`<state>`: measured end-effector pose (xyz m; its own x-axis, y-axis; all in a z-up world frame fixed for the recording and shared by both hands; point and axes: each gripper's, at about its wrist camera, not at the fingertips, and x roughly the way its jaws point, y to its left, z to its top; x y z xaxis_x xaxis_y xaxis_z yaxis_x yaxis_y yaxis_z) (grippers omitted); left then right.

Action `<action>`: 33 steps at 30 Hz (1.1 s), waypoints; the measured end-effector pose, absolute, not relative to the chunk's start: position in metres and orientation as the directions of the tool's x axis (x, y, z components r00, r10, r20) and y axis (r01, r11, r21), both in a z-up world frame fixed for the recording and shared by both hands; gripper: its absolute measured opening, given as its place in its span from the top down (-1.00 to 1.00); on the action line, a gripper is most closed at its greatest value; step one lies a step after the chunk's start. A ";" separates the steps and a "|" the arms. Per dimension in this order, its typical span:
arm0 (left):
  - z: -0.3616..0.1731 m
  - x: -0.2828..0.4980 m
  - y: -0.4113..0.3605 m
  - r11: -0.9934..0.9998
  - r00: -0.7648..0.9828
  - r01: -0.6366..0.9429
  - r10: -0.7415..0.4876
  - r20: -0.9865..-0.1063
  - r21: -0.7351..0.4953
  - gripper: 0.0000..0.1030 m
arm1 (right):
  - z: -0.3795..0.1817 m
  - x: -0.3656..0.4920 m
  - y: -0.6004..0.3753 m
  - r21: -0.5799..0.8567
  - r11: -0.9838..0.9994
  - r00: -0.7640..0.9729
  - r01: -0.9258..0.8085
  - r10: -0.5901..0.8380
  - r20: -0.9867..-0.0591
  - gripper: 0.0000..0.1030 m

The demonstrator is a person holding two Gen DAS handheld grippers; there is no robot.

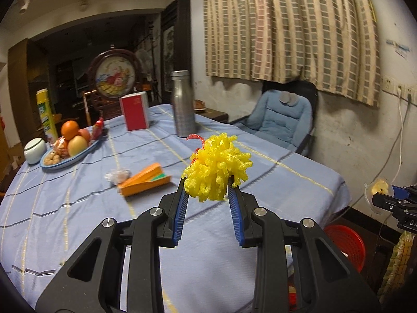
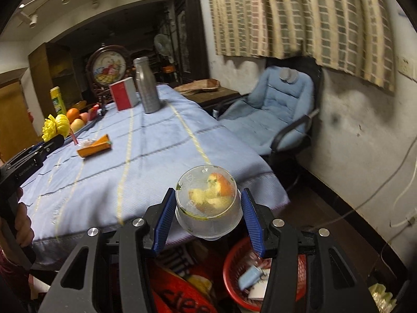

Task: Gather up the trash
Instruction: 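Carry the yellow net and clear container over to the red wastebasket, then open the right tool to drop the container while the left tool drops the net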

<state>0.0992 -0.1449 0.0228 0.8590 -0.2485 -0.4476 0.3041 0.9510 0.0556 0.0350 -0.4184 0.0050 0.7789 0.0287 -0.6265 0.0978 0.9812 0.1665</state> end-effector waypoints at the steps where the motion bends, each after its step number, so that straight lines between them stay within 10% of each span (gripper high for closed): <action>1: 0.021 0.099 -0.152 0.946 0.848 0.320 -0.262 -0.460 0.053 0.39 | 0.001 0.034 -0.423 0.169 0.980 0.774 0.109 0.023 -0.633 0.01; 27: -0.019 0.110 -0.242 0.862 0.725 0.503 -0.382 -0.573 0.061 0.39 | -0.112 0.049 -0.498 0.190 0.932 0.568 0.307 -0.019 -0.823 0.01; 33: -0.025 0.108 -0.250 0.845 0.703 0.531 -0.396 -0.591 0.065 0.39 | -0.124 0.045 -0.521 0.216 0.888 0.544 0.405 -0.045 -0.838 -0.43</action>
